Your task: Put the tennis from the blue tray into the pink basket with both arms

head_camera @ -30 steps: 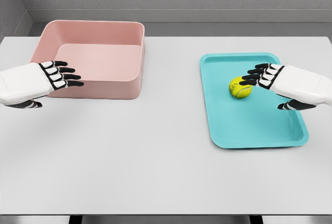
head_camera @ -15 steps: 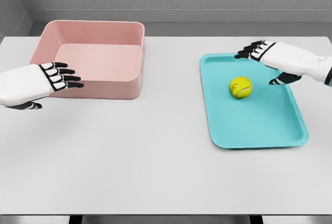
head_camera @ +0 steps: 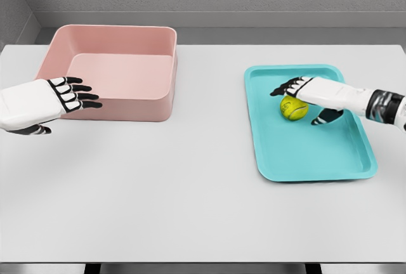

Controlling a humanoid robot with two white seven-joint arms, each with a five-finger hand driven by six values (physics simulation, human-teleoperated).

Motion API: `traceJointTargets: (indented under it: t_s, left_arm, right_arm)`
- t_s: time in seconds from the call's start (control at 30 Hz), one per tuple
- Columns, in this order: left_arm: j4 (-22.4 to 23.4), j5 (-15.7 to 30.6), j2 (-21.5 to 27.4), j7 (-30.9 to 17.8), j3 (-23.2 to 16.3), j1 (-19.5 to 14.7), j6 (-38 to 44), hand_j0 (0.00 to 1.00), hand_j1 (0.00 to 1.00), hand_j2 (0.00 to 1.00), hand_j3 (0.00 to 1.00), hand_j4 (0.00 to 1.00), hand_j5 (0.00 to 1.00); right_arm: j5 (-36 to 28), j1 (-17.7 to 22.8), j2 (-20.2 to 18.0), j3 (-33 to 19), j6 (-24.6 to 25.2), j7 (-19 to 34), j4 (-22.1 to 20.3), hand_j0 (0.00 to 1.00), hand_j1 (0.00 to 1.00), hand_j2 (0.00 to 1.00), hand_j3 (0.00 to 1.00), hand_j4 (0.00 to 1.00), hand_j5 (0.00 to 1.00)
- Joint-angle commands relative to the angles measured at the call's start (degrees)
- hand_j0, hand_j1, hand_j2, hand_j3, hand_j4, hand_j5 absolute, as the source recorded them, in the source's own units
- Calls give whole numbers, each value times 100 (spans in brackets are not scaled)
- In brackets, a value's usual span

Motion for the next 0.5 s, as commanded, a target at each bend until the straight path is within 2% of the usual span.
traceJointTargets:
  t_s: [0.0,0.2,0.47]
  left_arm:
    - [-2,33,3,3,3,0,4,100,100,100,100,100,100]
    - [6,33,3,3,3,0,4,100,100,100,100,100,100]
    - [-2,33,12,3,3,0,4,100,100,100,100,100,100]
  right_arm:
    - [-30,0,61,1,7,34,136,100,100,100,100,100,100]
    - [67,-88,255,1,7,34,435,100,100,100,100,100,100]
    - [85,-79,299,-8,7,43,399,99,99,99,99,99,99]
